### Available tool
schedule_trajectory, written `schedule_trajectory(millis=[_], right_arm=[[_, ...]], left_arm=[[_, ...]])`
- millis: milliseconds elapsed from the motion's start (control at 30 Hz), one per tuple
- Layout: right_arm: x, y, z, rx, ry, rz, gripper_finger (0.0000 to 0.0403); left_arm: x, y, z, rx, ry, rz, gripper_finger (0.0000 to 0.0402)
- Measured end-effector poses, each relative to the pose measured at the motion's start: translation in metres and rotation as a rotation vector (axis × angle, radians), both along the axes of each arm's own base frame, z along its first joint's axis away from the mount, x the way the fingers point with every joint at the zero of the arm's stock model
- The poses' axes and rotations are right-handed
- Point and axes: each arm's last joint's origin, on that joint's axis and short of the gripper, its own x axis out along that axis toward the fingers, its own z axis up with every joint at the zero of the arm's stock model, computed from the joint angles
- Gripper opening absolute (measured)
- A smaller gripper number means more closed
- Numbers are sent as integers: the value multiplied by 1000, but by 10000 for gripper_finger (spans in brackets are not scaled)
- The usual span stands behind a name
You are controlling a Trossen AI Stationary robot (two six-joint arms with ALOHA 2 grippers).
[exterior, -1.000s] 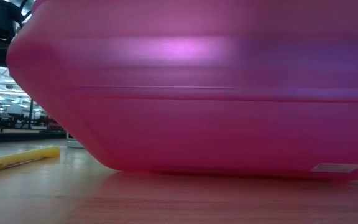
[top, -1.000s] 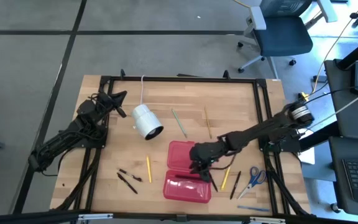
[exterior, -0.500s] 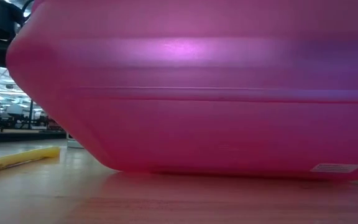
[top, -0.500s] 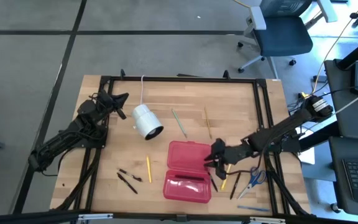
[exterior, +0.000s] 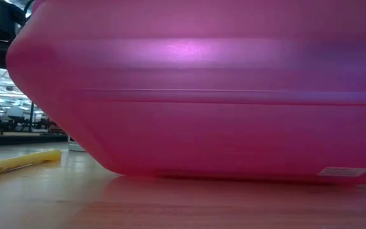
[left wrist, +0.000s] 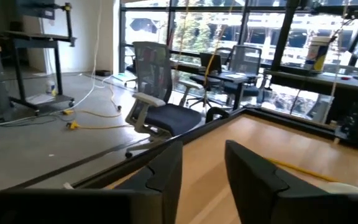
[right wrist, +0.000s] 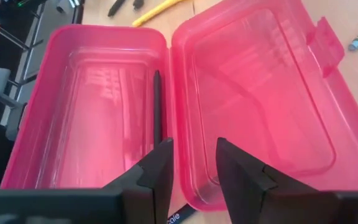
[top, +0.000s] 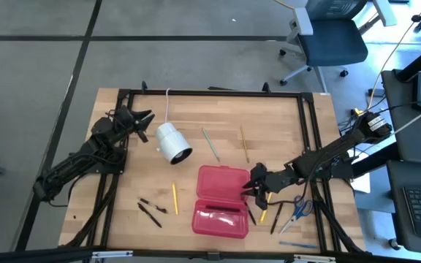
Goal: Pick & place school supplies into a supply box
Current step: Put the transparent pen into the pink supply box
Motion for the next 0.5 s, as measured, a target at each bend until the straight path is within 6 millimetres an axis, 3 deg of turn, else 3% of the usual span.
schedule_trajectory(millis=[233, 500], right_arm=[[0, 0, 0, 42, 9, -32, 123], [0, 0, 0, 53, 11, -40, 123]], left_arm=[[0, 0, 2, -41, -63, -22, 159], [3, -5, 2, -82, -81, -192, 161]])
